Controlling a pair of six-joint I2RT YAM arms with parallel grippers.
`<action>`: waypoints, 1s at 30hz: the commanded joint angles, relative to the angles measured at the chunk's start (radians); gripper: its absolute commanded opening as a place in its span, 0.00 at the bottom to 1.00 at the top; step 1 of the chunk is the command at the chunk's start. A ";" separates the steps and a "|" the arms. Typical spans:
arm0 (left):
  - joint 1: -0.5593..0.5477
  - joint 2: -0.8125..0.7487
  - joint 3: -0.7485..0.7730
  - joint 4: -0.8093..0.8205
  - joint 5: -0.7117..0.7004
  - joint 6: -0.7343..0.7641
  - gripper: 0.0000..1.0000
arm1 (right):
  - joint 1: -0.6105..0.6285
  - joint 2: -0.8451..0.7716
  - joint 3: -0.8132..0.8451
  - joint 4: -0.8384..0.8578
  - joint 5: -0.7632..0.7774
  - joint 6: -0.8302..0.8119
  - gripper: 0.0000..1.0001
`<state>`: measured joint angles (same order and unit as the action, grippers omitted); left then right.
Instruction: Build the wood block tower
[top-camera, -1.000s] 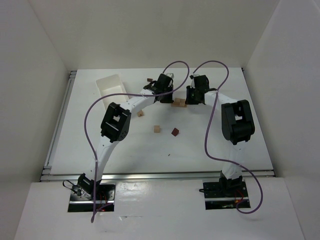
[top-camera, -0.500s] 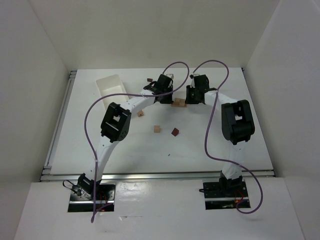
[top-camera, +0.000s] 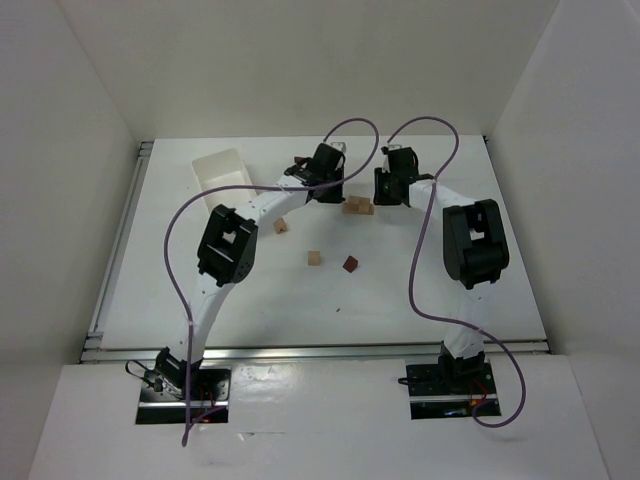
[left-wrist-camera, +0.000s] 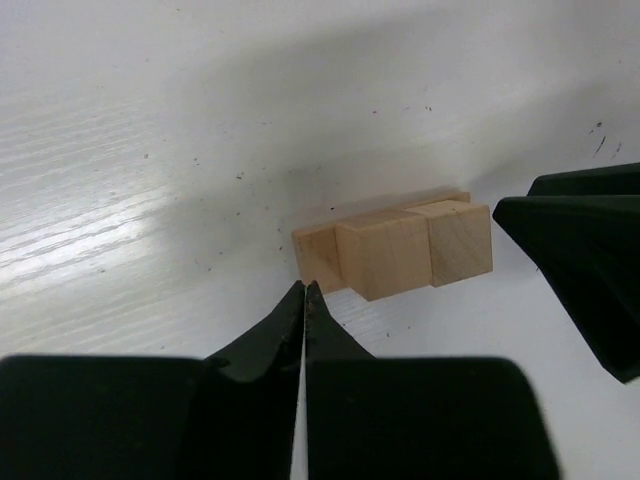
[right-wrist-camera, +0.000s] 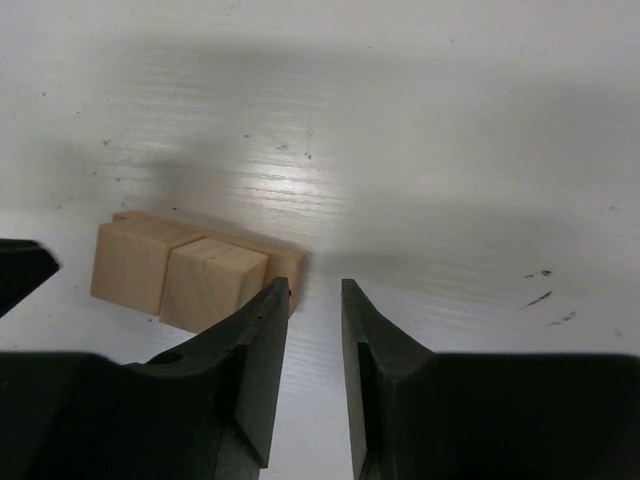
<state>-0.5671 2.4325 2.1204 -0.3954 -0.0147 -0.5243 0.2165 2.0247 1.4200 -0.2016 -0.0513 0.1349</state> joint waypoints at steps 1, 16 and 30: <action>0.007 -0.116 0.035 -0.043 -0.054 0.030 0.11 | 0.011 -0.044 0.043 0.031 0.079 -0.024 0.37; 0.081 -0.823 -0.539 -0.146 -0.379 -0.041 1.00 | 0.180 -0.281 -0.052 -0.051 -0.020 -0.156 0.89; 0.134 -1.288 -1.010 -0.296 -0.409 -0.272 1.00 | 0.492 -0.106 0.031 -0.228 0.076 0.265 0.85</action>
<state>-0.4370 1.2217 1.1393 -0.7010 -0.4435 -0.7444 0.6823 1.8969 1.4075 -0.3779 -0.0513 0.2779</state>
